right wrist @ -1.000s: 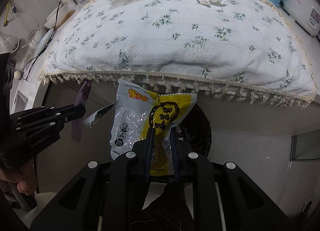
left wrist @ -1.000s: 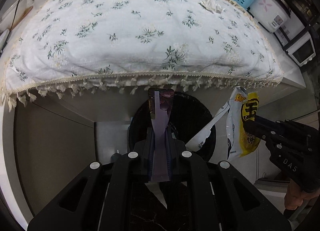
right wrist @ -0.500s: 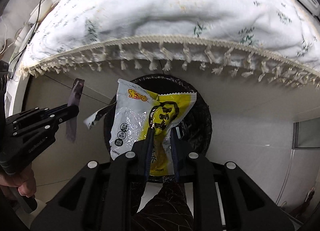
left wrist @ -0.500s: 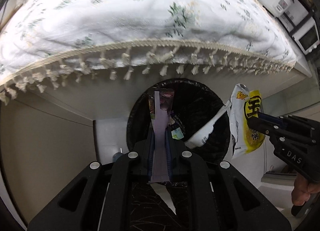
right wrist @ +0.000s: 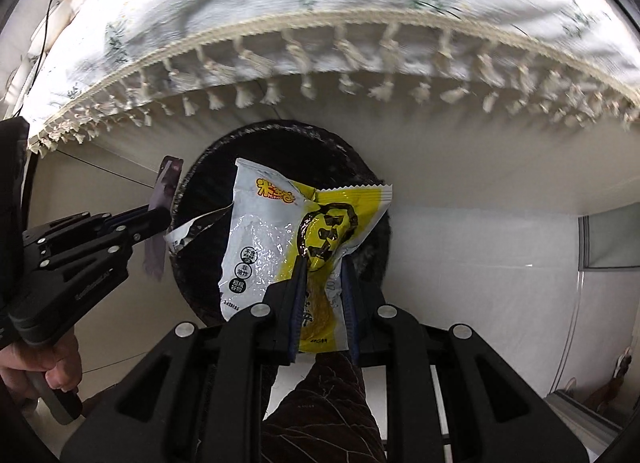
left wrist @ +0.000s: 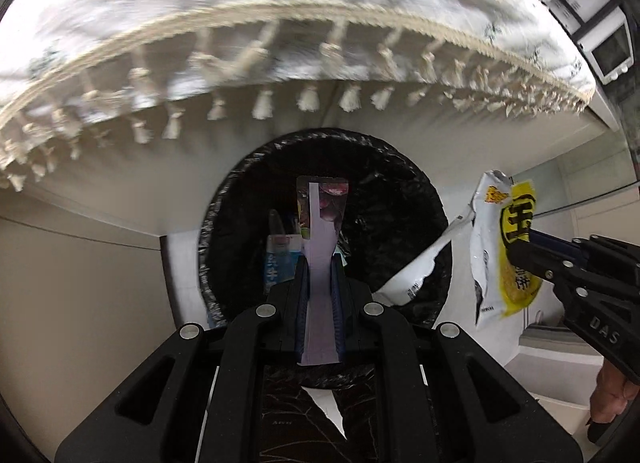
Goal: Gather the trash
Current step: 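Open the left tool over the bin while the right tool releases the yellow wrapper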
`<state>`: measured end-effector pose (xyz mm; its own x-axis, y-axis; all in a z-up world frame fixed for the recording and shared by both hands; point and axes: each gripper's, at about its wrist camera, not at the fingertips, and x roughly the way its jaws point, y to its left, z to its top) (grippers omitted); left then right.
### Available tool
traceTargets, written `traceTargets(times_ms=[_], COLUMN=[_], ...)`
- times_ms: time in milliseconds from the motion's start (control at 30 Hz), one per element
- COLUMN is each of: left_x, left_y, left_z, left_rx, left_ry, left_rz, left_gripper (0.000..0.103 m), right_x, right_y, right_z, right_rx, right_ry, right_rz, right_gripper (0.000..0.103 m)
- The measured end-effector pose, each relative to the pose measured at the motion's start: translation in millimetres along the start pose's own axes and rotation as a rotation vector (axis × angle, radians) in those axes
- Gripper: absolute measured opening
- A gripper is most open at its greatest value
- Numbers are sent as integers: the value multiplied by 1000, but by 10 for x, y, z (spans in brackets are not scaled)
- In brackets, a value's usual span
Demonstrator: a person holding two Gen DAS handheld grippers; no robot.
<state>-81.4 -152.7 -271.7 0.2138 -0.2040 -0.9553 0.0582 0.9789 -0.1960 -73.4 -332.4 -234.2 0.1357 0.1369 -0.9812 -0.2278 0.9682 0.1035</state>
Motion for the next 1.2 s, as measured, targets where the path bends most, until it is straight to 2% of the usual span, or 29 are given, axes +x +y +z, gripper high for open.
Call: traceTargets(times_ms=[133,300,367,433,500,567,667,767,833,1200], left_x=[105,106,76,32,-22,-81,-210,-314,-357,-337], left_y=[-153,-219,-203,-151,-79,-6,114,236,335,695], left_z=[10,41,53,63,58,53,23,-5,-24,-118], left_rx=[23,18,16,1,-20,-35,-55,-81,-103,-166], left_ry=[-1,-20,-29,-41,-45,-57,-81,-97,-102,-84], left_rz=[-6,-10,1,15,21,32,51,62,62,103], left_gripper=[12,18,34,44,50,64,79,92,97,97], right_x=[1,41,93,150,188,258,355,466,541,887], right_y=[-125,-200,-162,-100,-79,7,141,276,355,702], right_z=[-37,-50,-13,15,39,76,130,189,224,348], right_rx=[32,47,44,37,28,15,-3,-23,-36,-90], right_ry=[8,18,23,27,30,34,39,50,54,83], right_rz=[-11,-11,-5,1,14,22,37,47,52,51], right_gripper=[17,17,17,17,17,17,17,17,18,18])
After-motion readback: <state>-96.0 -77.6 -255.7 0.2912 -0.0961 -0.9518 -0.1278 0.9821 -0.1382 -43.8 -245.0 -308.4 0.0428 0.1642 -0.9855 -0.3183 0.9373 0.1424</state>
